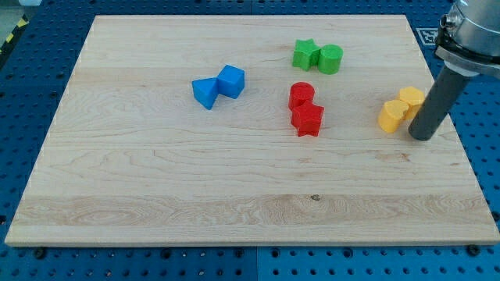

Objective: Push the yellow heart to the bottom of the yellow hexagon

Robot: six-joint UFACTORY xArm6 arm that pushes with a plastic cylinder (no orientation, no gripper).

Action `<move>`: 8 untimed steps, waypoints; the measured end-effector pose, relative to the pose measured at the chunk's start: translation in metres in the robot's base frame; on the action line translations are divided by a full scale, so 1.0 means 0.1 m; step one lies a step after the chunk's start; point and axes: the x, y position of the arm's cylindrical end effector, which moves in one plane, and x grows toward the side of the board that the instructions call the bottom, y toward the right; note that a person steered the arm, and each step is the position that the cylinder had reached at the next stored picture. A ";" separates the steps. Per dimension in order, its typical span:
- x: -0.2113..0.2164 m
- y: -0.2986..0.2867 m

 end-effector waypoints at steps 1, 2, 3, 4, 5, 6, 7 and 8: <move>0.36 -0.21; 0.36 -0.68; 0.06 -1.04; -0.04 -1.05; -0.25 -1.13; -0.49 -1.18; -0.55 -0.81; -0.37 -0.53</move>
